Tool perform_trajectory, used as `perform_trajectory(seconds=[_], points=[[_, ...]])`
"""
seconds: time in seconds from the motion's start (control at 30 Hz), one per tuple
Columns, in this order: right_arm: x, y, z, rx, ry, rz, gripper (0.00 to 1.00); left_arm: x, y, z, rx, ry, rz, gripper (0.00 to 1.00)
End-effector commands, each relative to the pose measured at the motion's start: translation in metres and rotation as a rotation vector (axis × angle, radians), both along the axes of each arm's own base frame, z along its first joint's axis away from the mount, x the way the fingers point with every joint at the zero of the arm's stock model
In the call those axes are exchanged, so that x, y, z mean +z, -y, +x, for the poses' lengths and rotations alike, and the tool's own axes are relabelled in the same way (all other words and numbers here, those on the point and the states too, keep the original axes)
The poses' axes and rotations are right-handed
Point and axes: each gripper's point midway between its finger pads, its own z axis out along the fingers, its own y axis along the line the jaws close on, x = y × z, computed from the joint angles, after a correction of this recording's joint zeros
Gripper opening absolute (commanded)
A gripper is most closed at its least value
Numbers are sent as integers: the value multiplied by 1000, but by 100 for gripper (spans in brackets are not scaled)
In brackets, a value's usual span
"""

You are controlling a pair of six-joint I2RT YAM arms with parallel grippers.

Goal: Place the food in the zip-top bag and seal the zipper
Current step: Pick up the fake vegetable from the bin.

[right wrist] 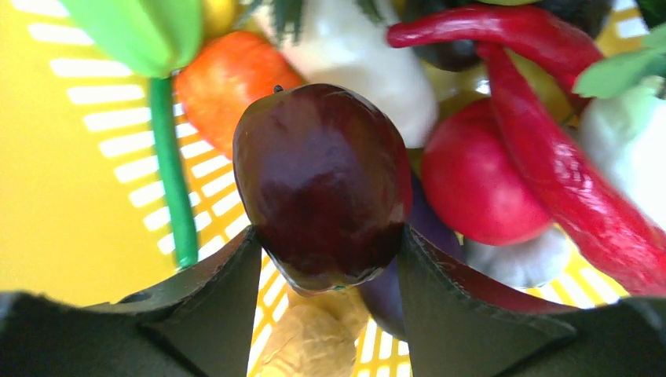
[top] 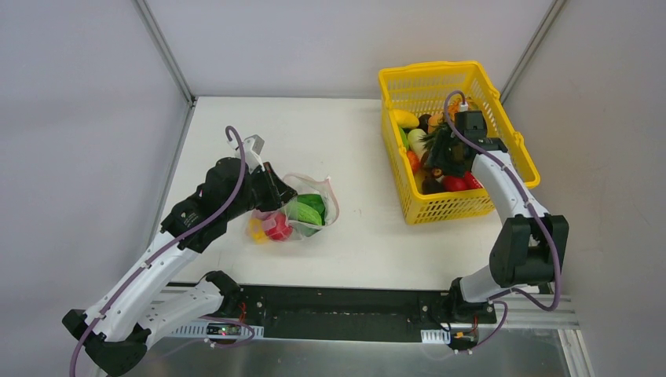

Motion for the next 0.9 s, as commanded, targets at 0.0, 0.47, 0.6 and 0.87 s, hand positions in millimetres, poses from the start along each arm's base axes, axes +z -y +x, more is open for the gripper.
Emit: perform_trajectory(seconds=[0.0,0.47,0.6,0.87], points=[[-12,28,12,-131,22,-89,38,15,1,2,12,43,-45,0],[-36,27,9,-73,-100,-112,65,16,1,2,11,44,-44,0],[-40,23,6,-56,-127,-94,70,16,0,1,9,46,-46,0],[-28,22,7,-62,-87,-80,53,15,-2,0,14,48,-41,0]])
